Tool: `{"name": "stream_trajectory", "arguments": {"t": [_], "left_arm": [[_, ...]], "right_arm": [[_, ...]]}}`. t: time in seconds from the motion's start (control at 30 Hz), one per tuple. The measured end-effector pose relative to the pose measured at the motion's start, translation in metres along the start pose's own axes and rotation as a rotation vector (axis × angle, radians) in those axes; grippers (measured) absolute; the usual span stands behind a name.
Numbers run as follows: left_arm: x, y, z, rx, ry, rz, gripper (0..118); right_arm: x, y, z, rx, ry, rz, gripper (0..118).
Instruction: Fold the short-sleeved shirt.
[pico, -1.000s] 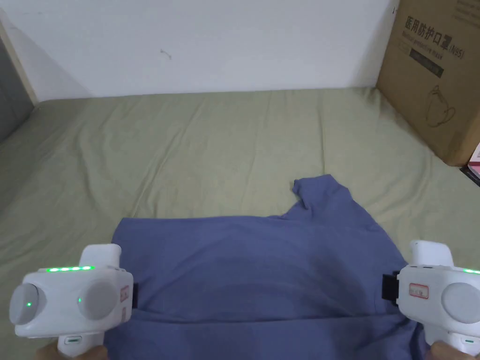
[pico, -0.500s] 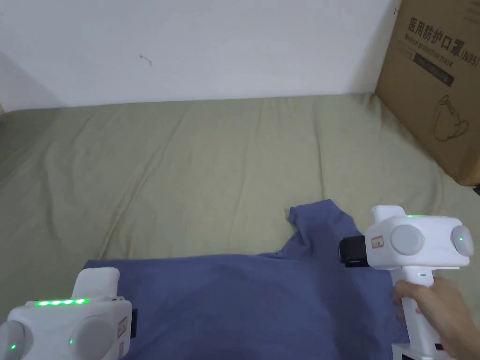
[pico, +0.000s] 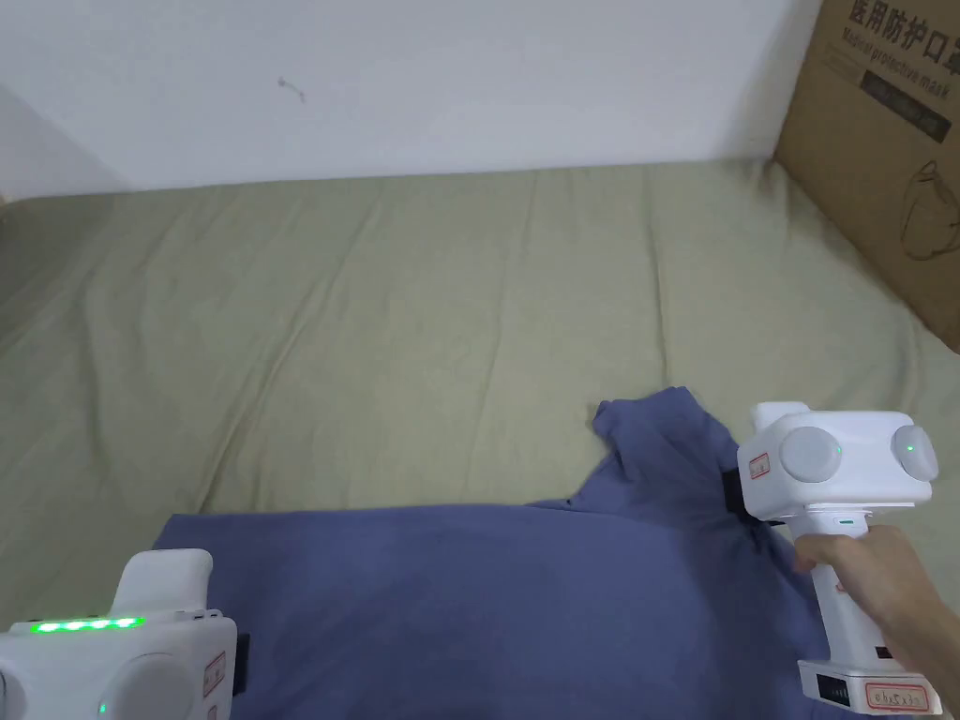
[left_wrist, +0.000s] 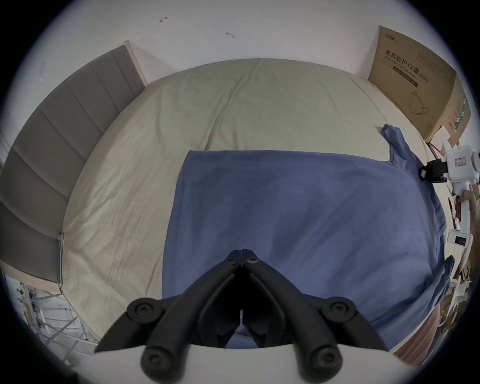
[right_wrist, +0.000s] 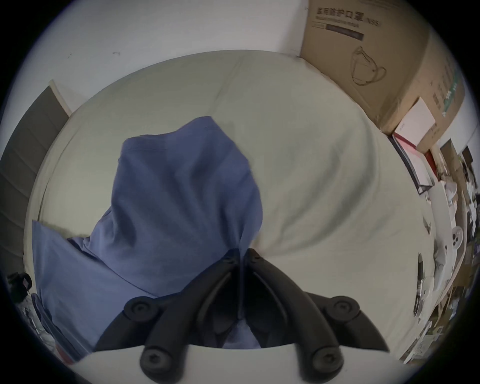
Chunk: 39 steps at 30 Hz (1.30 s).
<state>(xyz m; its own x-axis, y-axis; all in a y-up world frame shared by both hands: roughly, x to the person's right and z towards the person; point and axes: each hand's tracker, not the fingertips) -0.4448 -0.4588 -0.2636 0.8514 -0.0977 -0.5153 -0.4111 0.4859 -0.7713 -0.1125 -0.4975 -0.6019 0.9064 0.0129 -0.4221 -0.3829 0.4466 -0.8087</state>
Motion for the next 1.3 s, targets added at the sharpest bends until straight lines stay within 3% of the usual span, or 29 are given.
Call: {"name": "stream_trajectory", "arguments": {"t": [0.17, 0.27, 0.3, 0.5, 0.63, 0.67, 0.7, 0.73, 0.77, 0.83, 1.07, 1.3], "left_arm": [[-0.023, 0.017, -0.011, 0.008, 0.003, 0.053, 5], [-0.039, 0.041, -0.034, 0.030, 0.017, 0.096, 89], [-0.044, 0.051, -0.042, 0.026, 0.019, 0.109, 104], [-0.056, 0.097, -0.110, 0.027, 0.003, 0.122, 101], [-0.051, 0.090, -0.138, -0.012, -0.002, 0.132, 82], [-0.049, 0.088, -0.126, 0.024, 0.008, 0.132, 70], [-0.048, 0.087, -0.117, 0.039, 0.011, 0.104, 39], [-0.048, 0.086, -0.111, 0.051, 0.010, 0.081, 17], [-0.047, 0.084, -0.106, 0.050, -0.005, 0.061, 3], [-0.043, 0.080, -0.092, -0.006, -0.069, 0.051, 3], [-0.062, 0.058, -0.008, 0.112, -0.051, 0.050, 3], [-0.082, -0.009, 0.079, 0.169, -0.049, 0.037, 3]], "right_arm": [[0.003, -0.001, 0.005, 0.008, 0.005, -0.017, 3], [0.005, -0.001, 0.004, 0.005, 0.011, -0.022, 3], [0.004, -0.001, 0.004, 0.004, 0.010, -0.017, 3], [-0.002, -0.001, -0.002, 0.001, -0.019, 0.027, 3], [-0.002, -0.001, -0.002, 0.000, -0.018, 0.028, 3], [-0.001, 0.000, 0.000, -0.002, -0.017, 0.030, 3], [-0.001, 0.000, 0.003, 0.000, -0.016, 0.031, 3], [0.000, 0.000, 0.006, 0.002, -0.014, 0.030, 3], [0.001, -0.001, 0.010, 0.004, -0.007, 0.023, 3], [0.002, -0.004, 0.021, 0.015, 0.010, 0.012, 3], [0.006, -0.025, 0.090, 0.091, 0.010, 0.054, 3], [0.017, -0.100, 0.166, 0.143, 0.040, 0.067, 3]]}}
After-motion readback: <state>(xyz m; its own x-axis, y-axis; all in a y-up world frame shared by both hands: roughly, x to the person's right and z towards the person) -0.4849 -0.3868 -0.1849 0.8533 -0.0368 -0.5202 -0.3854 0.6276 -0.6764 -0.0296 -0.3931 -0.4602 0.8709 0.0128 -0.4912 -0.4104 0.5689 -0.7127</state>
